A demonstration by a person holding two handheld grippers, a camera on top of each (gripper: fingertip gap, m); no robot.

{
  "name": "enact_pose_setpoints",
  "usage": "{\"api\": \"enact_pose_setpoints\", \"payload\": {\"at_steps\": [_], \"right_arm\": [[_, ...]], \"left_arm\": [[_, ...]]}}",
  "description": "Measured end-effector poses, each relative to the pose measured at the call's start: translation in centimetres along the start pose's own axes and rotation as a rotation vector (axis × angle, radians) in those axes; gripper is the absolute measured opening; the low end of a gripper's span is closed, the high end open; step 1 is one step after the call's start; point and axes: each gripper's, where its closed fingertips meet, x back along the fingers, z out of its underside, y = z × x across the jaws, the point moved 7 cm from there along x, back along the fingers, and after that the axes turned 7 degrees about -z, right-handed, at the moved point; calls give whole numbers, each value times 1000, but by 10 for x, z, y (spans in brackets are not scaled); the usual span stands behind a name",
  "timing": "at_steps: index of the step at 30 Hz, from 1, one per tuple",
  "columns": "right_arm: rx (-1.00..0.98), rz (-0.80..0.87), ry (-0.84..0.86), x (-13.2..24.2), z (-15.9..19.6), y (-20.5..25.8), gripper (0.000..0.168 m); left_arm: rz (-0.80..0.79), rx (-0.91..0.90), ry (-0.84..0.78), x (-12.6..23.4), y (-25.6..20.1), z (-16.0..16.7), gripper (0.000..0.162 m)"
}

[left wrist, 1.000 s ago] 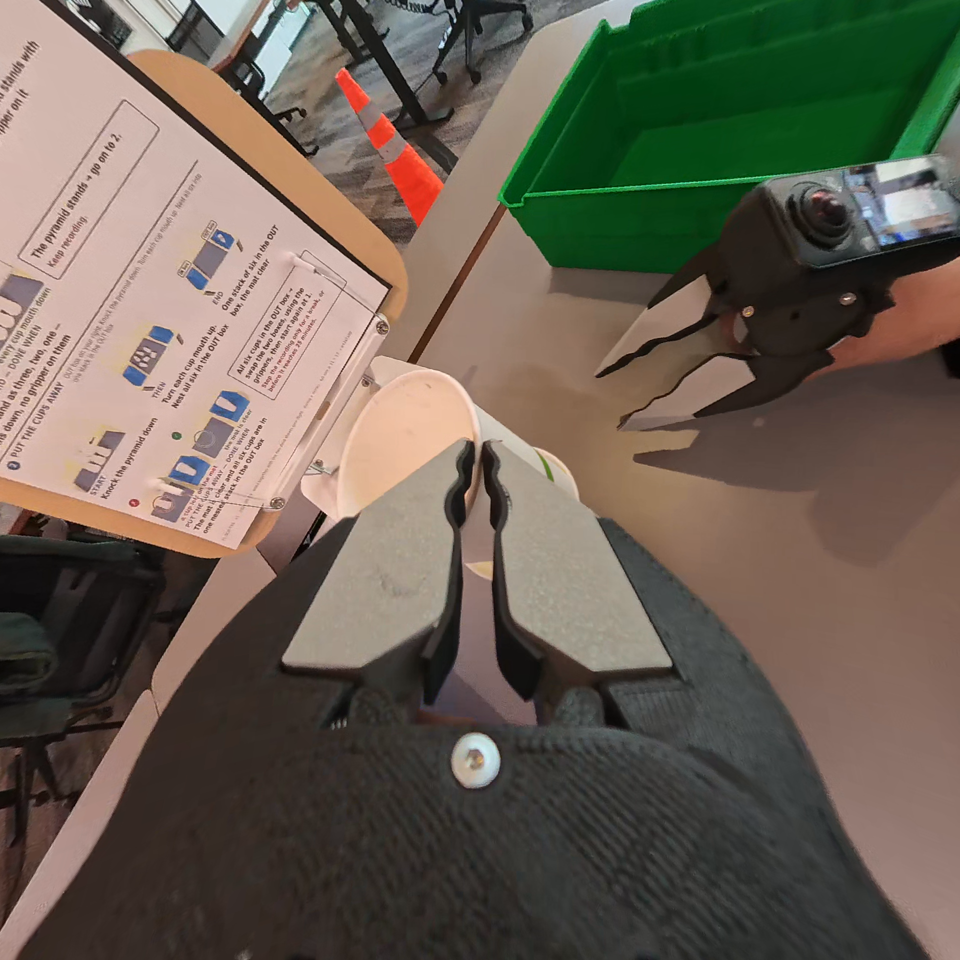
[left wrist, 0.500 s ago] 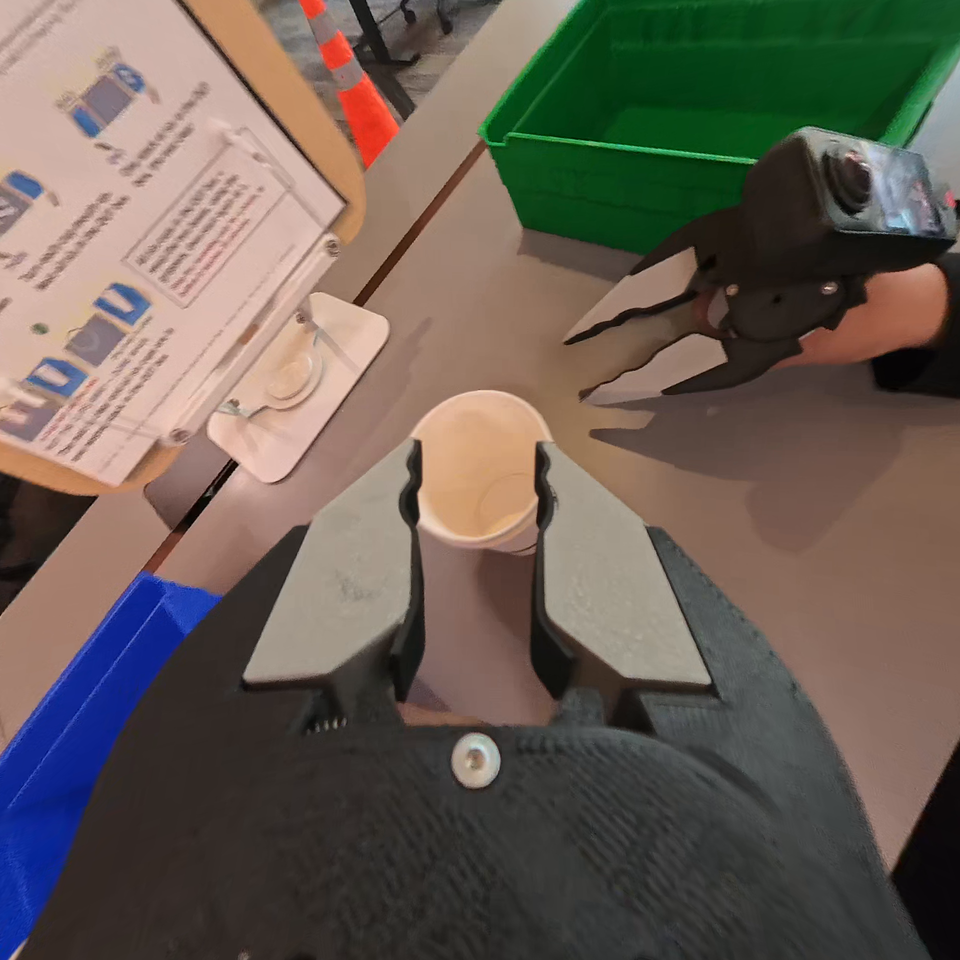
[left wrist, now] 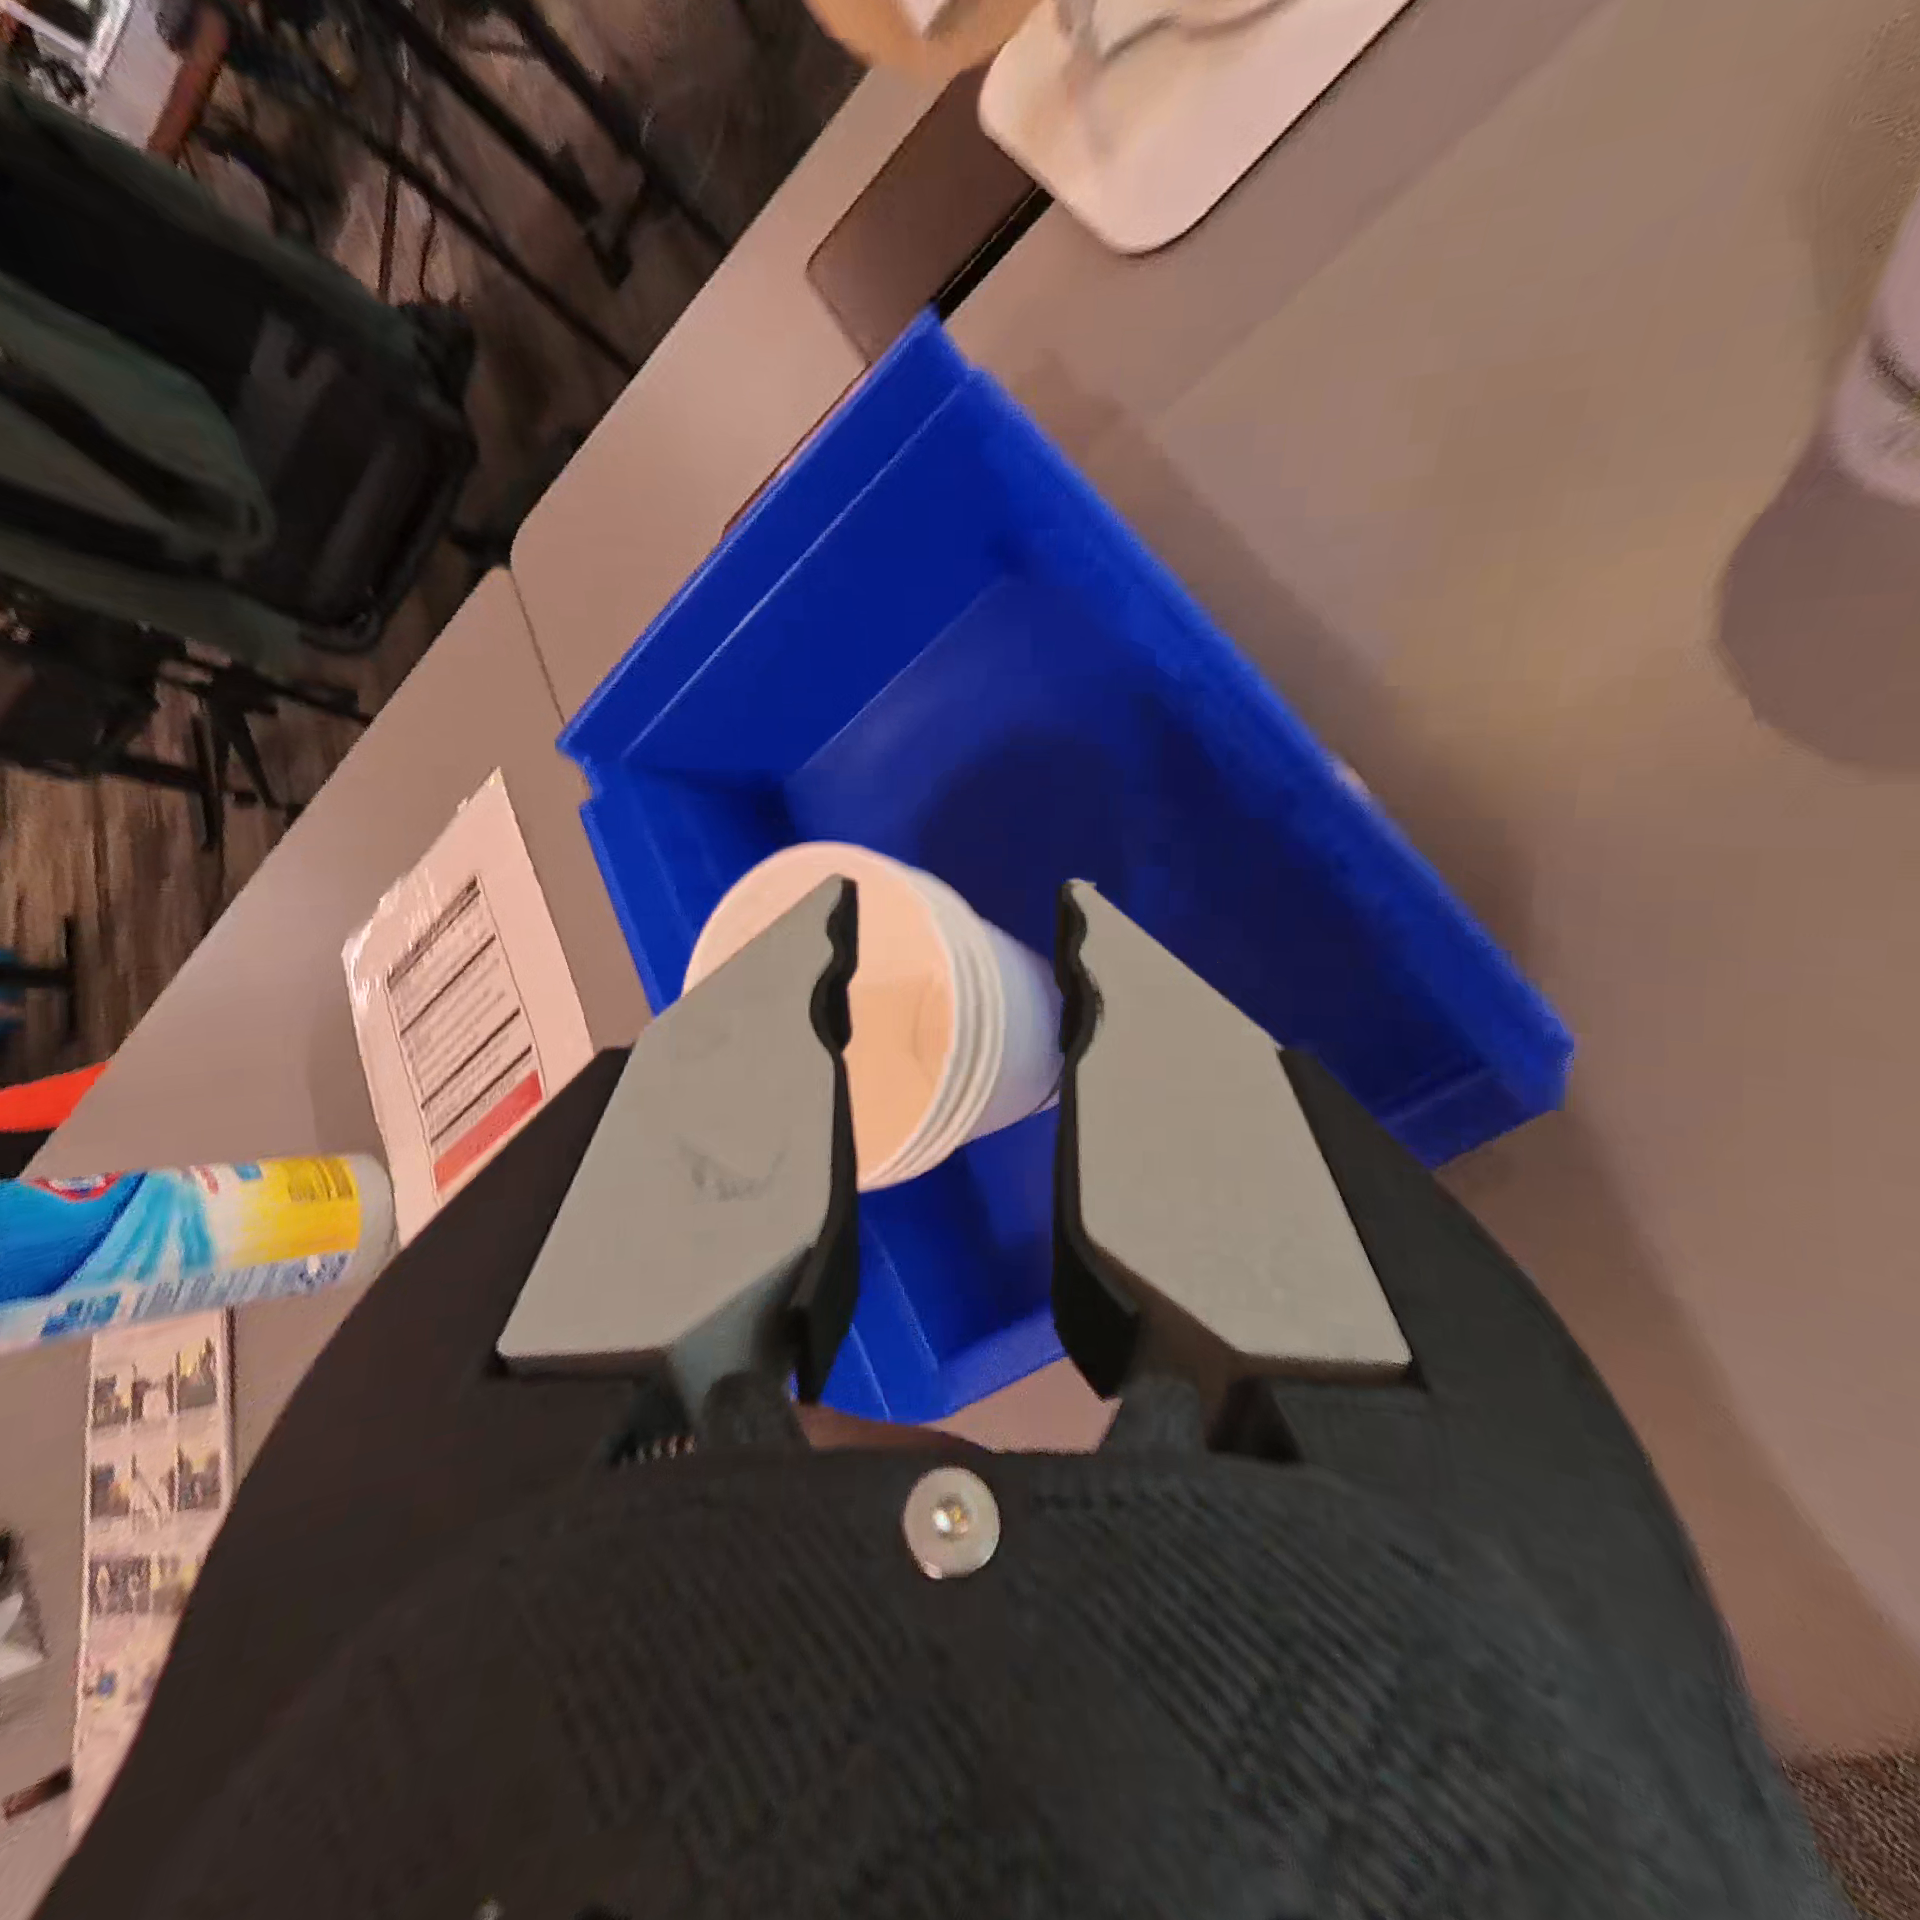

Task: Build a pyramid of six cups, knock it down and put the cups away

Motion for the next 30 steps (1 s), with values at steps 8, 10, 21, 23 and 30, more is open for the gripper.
{"api": "enact_pose_setpoints", "payload": {"at_steps": [8,10,21,23,30], "right_arm": [[-16,-3,7,-1,1,-2,41],[-20,-7,9,-1,1,-2,41],[-4,-3,14,-1,1,-1,42],[-6,-4,12,-1,1,-1,42],[-8,-7,14,-1,1,-1,42]], "left_arm": [[14,87,57,-20,16,41,33],[43,111,58,-23,16,45,31],[86,132,33,-19,16,42,1],[90,143,30,-18,17,40,1],[102,154,43,-22,15,41,13]]}}
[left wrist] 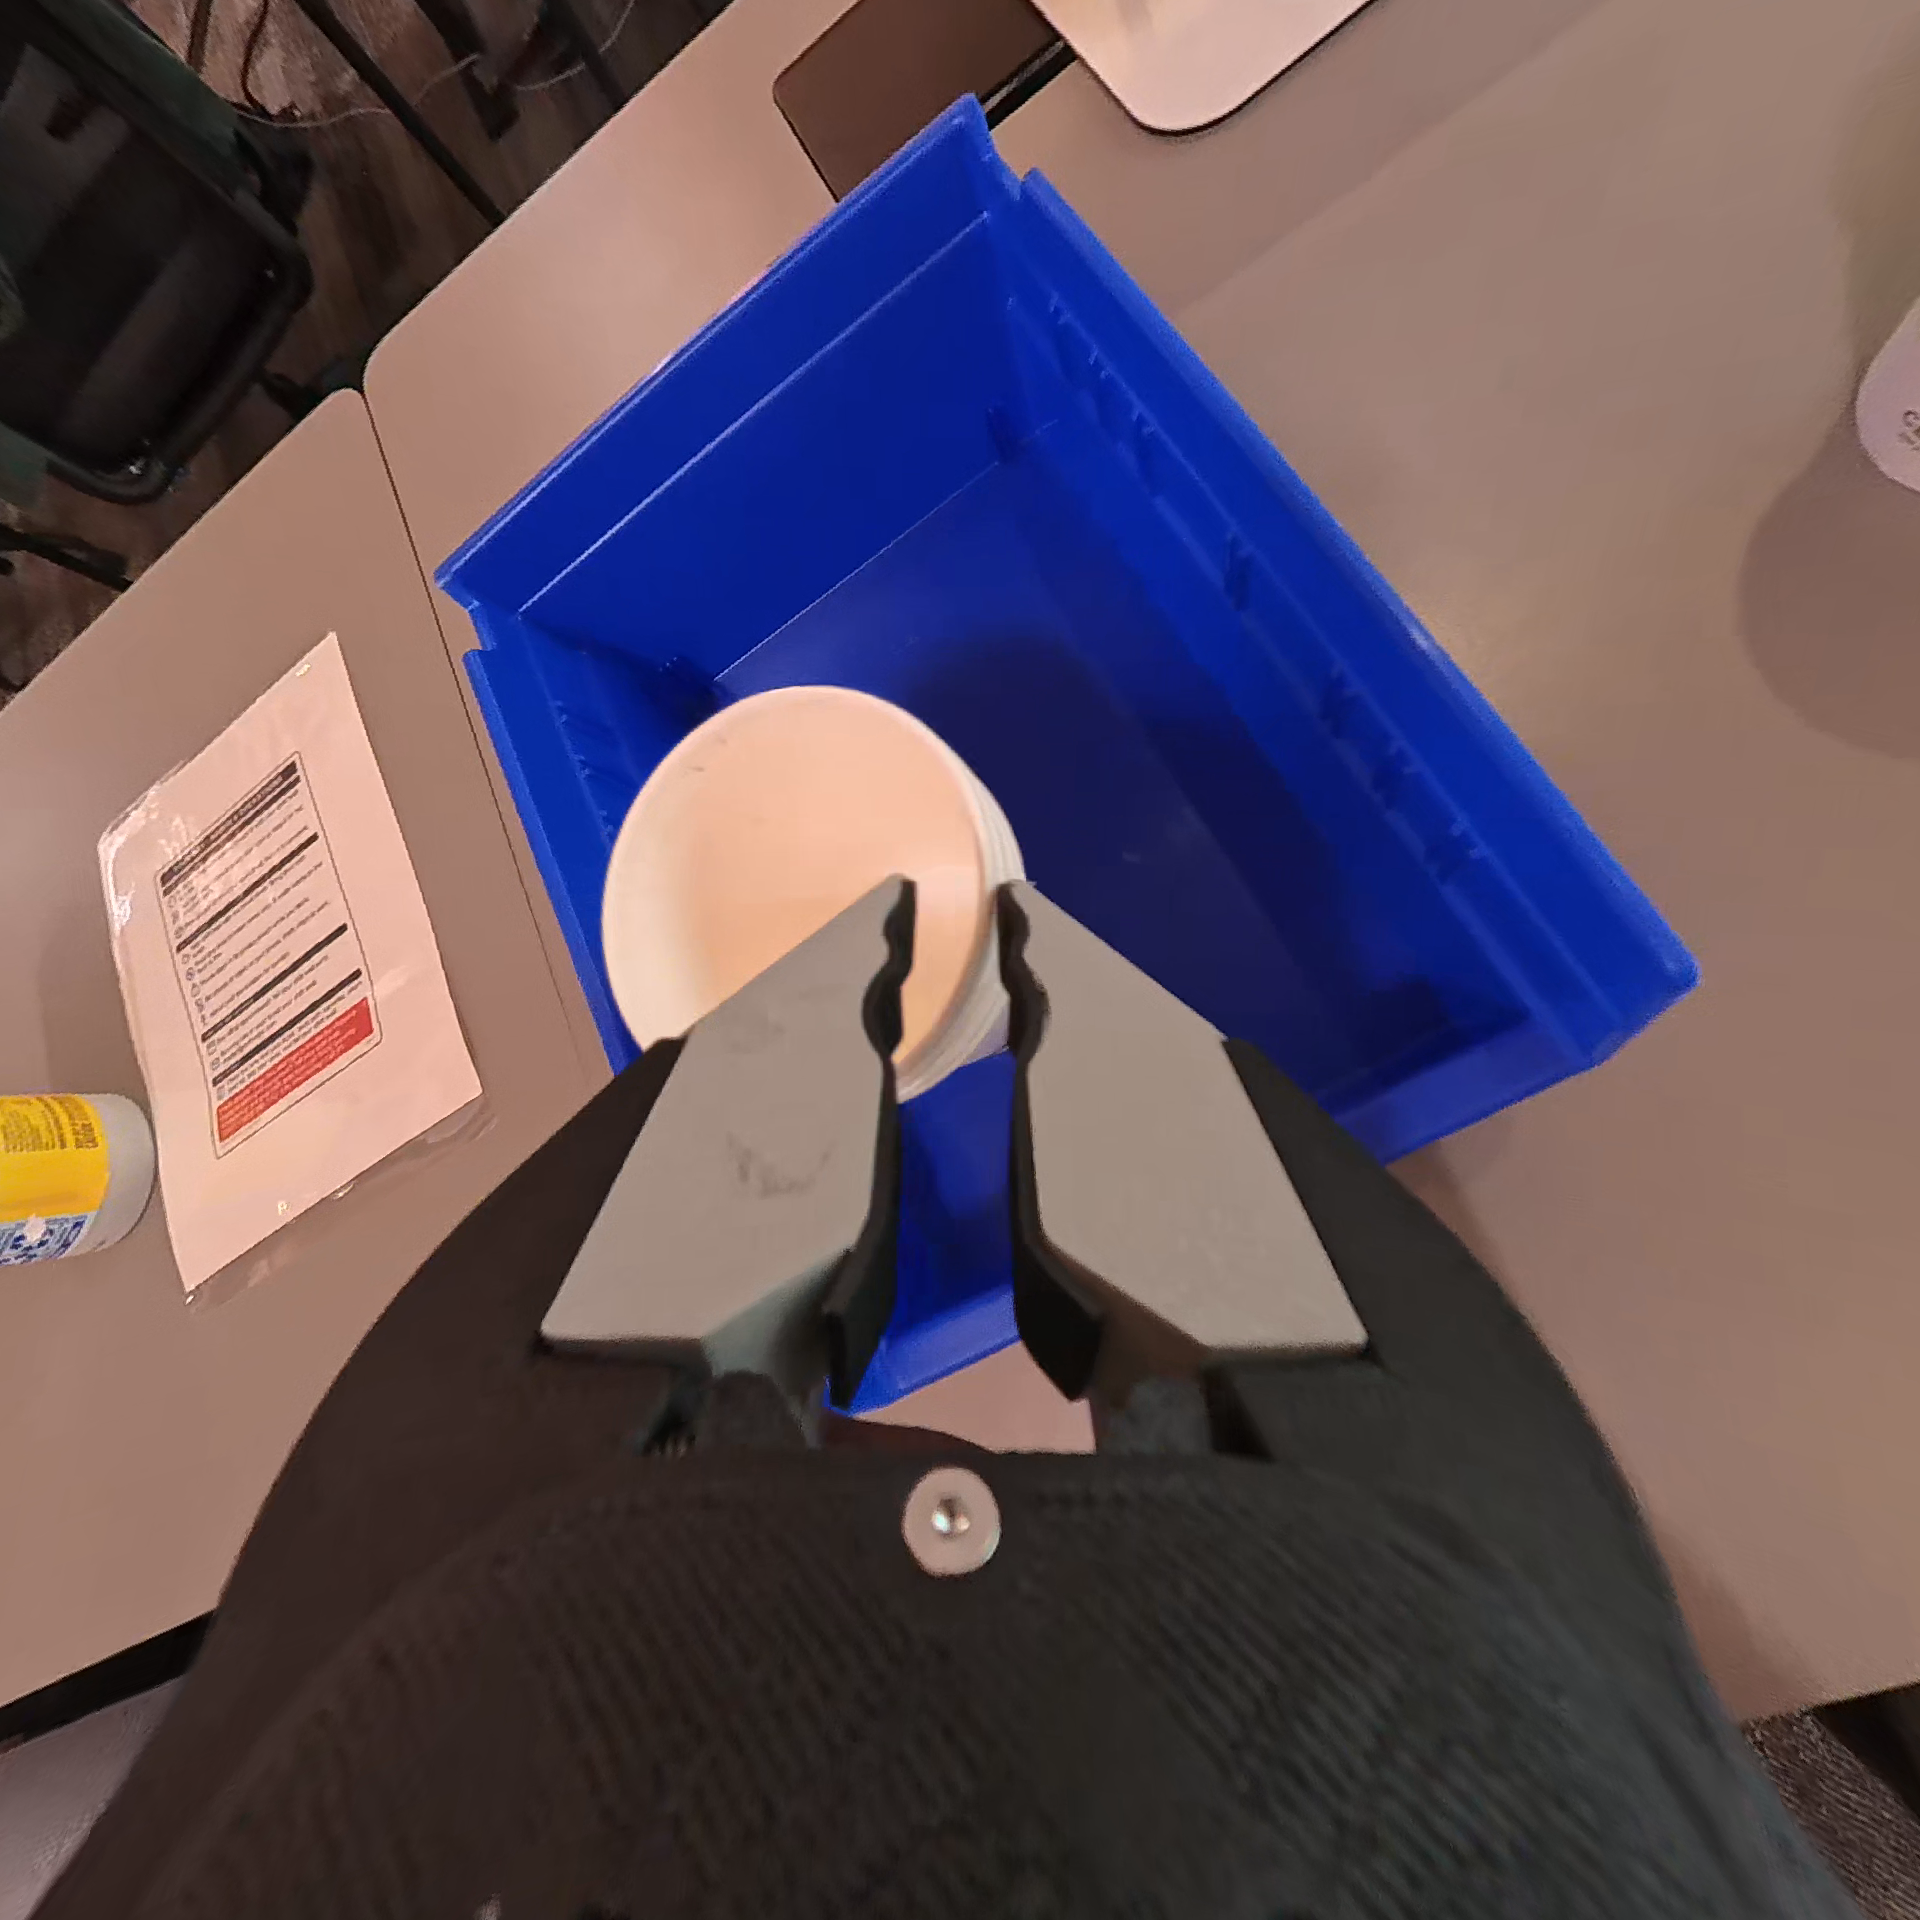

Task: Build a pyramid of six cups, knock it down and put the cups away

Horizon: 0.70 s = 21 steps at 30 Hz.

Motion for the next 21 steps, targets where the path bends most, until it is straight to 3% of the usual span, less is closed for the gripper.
{"api": "enact_pose_setpoints", "payload": {"at_steps": [3,5,15,21], "right_arm": [[-1,1,-1,0,0,0,42],[0,1,-1,0,0,0,42],[8,-2,8,-1,0,1,41],[10,-4,9,-1,0,1,41]], "left_arm": [[-2,7,12,-4,1,3,15],[9,18,2,-4,0,4,4],[15,28,-12,0,4,4,3],[109,48,-65,6,-2,0,2]]}}
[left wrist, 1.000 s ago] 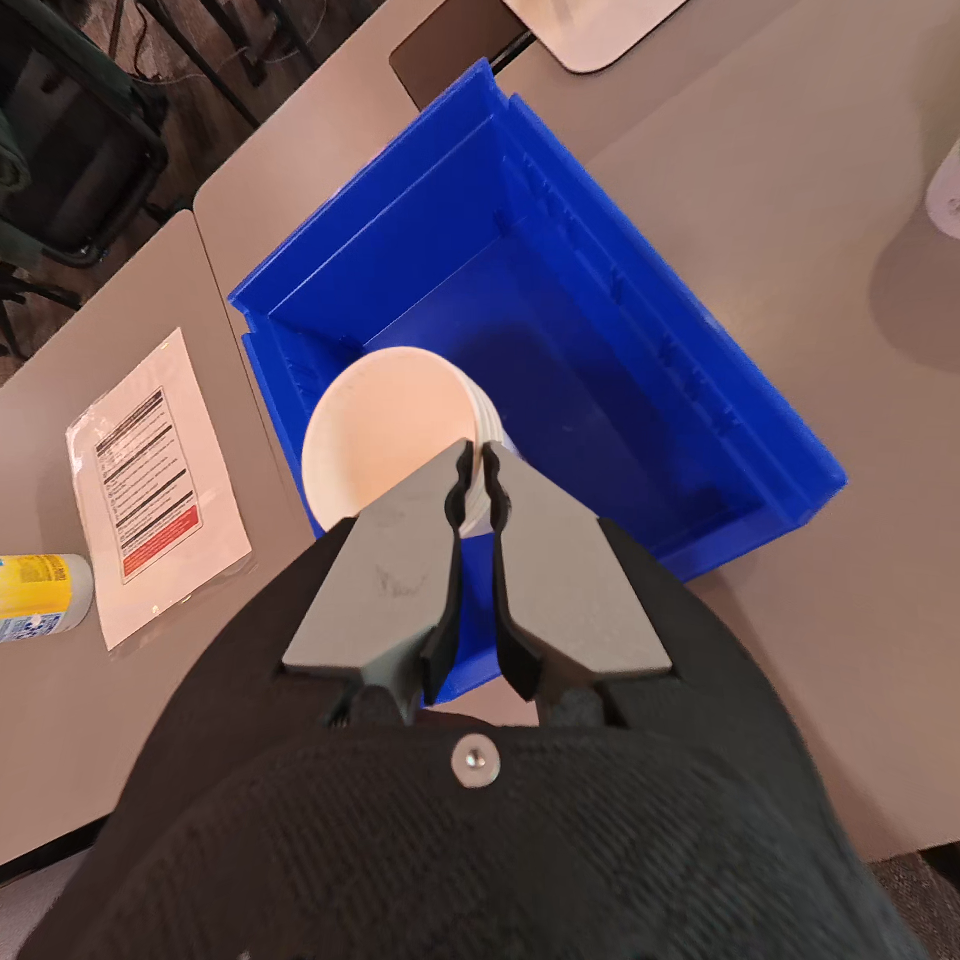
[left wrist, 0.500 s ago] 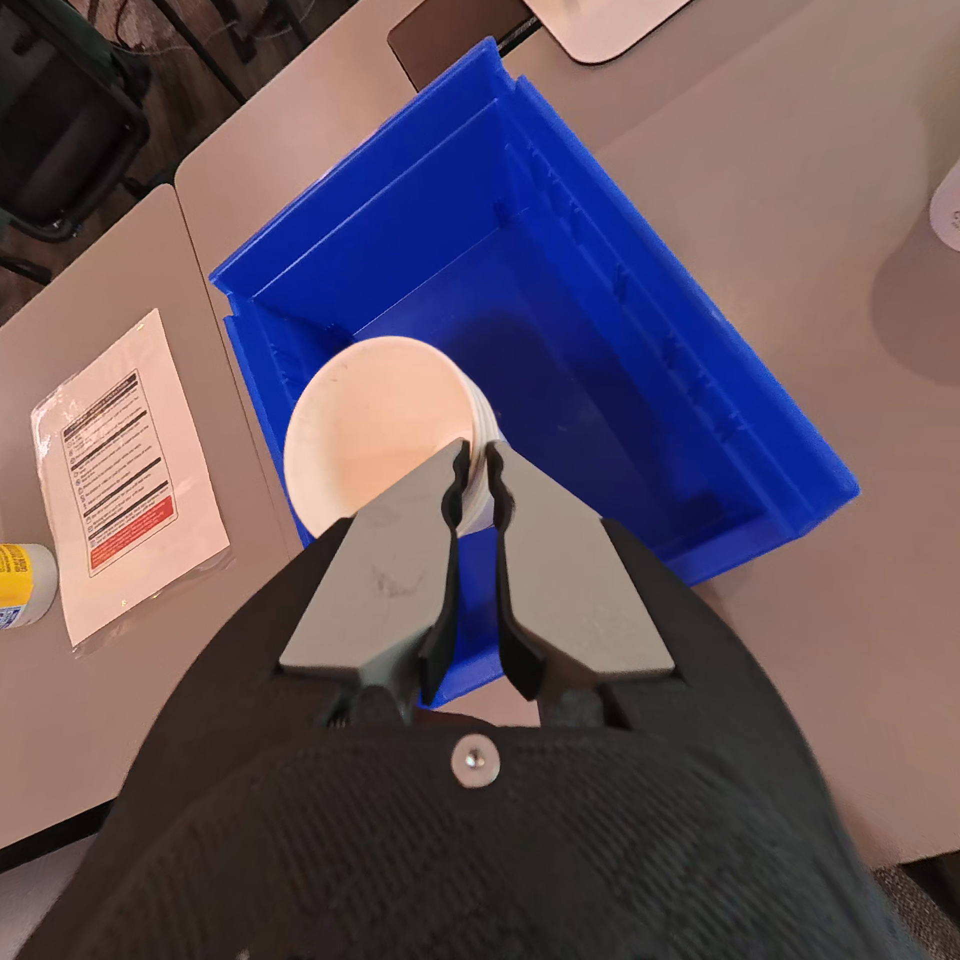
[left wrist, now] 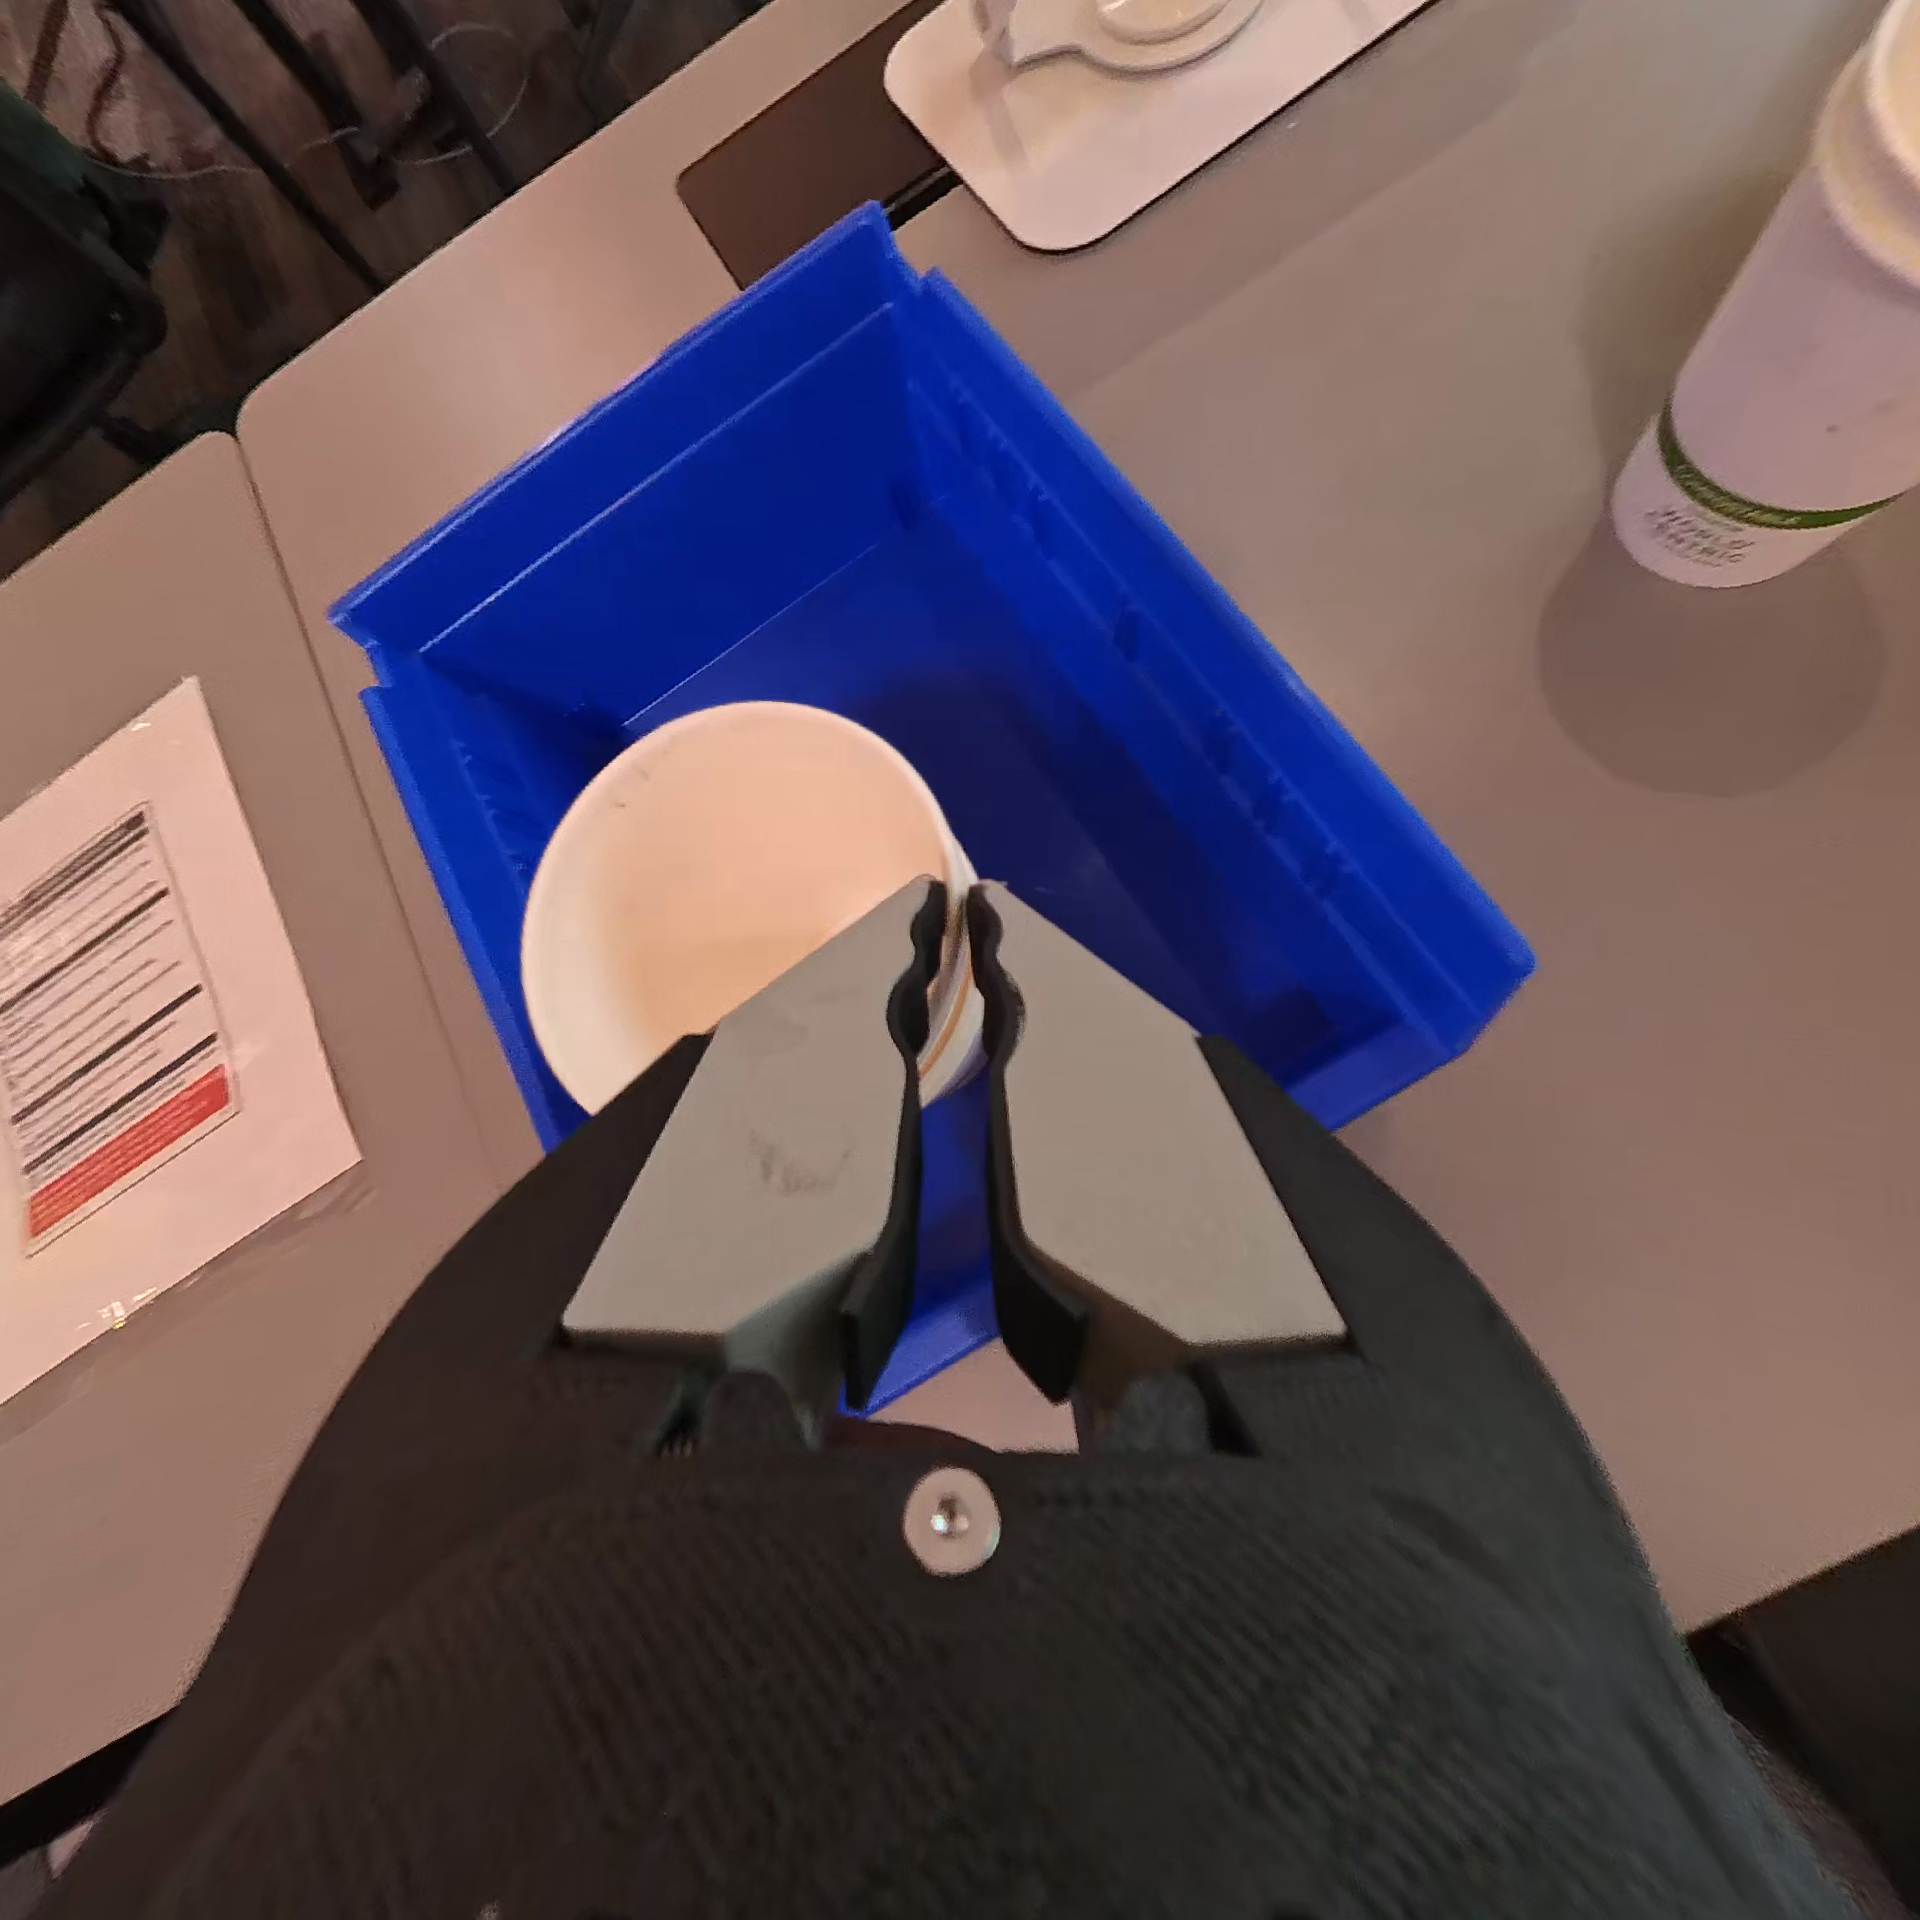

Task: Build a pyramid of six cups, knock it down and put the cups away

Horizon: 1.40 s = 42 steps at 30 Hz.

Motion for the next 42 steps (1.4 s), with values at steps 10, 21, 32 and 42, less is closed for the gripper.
{"api": "enact_pose_setpoints", "payload": {"at_steps": [10,21,32,42], "right_arm": [[7,-2,4,0,0,1,41],[18,-4,11,-1,0,2,41],[18,-6,11,-1,0,2,41],[24,-6,14,-1,1,3,41]], "left_arm": [[155,124,-41,2,-4,-2,1],[327,255,-49,-3,-7,7,2],[393,291,-90,-3,-7,9,2],[36,120,-146,20,9,-14,1]]}}
